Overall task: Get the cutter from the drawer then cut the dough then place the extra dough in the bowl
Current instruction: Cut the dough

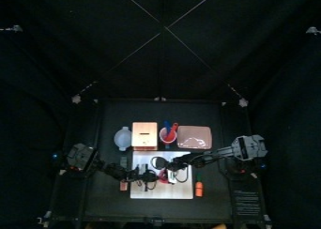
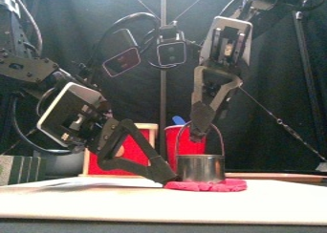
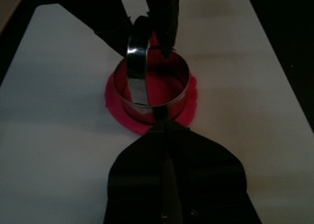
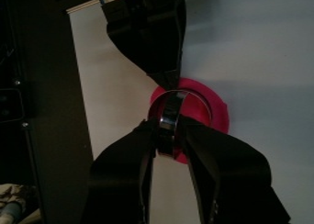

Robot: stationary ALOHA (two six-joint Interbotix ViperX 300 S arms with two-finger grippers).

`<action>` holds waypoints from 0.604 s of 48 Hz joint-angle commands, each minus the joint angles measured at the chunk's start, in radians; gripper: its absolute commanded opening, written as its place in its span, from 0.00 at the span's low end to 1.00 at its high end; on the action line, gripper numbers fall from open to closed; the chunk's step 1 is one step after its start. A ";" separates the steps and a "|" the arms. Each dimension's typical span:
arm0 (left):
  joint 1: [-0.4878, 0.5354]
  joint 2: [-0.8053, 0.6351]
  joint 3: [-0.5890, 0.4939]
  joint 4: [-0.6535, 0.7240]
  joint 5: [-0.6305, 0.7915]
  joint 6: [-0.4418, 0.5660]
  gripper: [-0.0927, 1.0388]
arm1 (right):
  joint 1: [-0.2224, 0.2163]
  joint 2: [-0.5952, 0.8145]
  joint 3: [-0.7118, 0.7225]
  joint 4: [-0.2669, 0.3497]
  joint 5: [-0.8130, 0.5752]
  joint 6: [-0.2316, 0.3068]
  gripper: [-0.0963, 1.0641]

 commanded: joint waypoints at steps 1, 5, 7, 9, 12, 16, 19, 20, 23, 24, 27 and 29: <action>0.006 -0.005 -0.002 -0.006 0.009 -0.002 0.49 | -0.006 -0.014 -0.023 -0.055 0.009 0.051 0.64; 0.006 -0.005 -0.002 -0.006 0.011 -0.002 0.49 | 0.000 -0.011 -0.031 -0.127 0.023 0.120 0.61; 0.006 -0.005 -0.002 -0.006 0.011 -0.002 0.49 | 0.000 -0.009 -0.034 -0.158 0.032 0.150 0.60; 0.006 -0.005 -0.002 -0.006 0.009 -0.002 0.49 | 0.000 -0.011 -0.038 -0.187 0.038 0.181 0.58; 0.006 -0.003 -0.002 -0.006 0.011 -0.002 0.49 | 0.003 -0.011 -0.044 -0.224 0.049 0.219 0.56; 0.006 -0.003 0.000 -0.006 0.011 -0.002 0.49 | 0.012 -0.011 -0.049 -0.247 0.054 0.245 0.55; 0.006 -0.002 0.000 -0.006 0.011 -0.002 0.49 | 0.015 -0.011 -0.054 -0.252 0.054 0.258 0.55; 0.006 -0.002 -0.002 -0.006 0.011 -0.002 0.49 | 0.017 -0.011 -0.055 -0.253 0.054 0.259 0.55; 0.006 0.000 0.000 -0.006 0.011 -0.002 0.49 | 0.018 -0.011 -0.060 -0.253 0.054 0.262 0.54; 0.006 0.000 0.000 -0.006 0.011 -0.002 0.49 | 0.020 -0.011 -0.063 -0.253 0.055 0.262 0.54; 0.006 0.000 0.000 -0.006 0.011 -0.002 0.49 | 0.021 -0.014 -0.069 -0.252 0.060 0.262 0.54; 0.006 0.002 0.000 -0.006 0.011 -0.002 0.49 | 0.021 -0.017 -0.075 -0.252 0.061 0.262 0.54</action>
